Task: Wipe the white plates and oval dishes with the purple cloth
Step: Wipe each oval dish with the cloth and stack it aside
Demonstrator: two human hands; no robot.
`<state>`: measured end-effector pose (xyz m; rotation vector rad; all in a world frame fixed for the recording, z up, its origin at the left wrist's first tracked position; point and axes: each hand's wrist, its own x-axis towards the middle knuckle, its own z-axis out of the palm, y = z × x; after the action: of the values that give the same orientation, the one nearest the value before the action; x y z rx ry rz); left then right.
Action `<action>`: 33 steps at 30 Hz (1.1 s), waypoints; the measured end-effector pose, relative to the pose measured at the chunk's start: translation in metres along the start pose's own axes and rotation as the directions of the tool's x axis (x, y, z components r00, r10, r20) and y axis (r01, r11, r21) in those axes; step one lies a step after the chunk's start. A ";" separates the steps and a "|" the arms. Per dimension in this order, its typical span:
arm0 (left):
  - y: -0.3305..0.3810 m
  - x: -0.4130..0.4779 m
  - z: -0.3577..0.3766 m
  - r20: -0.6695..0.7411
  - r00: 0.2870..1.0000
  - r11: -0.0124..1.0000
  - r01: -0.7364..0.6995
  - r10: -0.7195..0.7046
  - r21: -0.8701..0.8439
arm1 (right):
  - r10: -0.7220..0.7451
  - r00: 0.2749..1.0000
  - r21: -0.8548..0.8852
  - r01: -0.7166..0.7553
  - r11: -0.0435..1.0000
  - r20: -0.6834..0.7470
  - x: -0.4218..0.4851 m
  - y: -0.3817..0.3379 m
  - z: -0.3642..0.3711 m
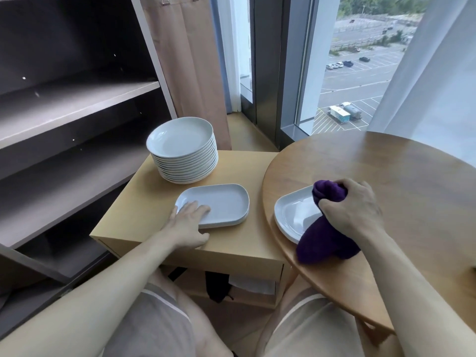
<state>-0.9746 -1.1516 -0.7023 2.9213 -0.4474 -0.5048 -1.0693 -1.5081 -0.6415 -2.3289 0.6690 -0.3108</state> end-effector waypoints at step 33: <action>0.159 0.018 0.033 -0.052 0.985 0.604 -0.141 0.163 -0.784 | 0.154 0.987 -0.204 -0.144 0.968 0.035 0.015 0.016 -0.001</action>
<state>-1.0125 -1.3106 -0.7088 1.9928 -0.3468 -0.5349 -1.0629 -1.5267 -0.6514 -2.4501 0.8812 -0.1195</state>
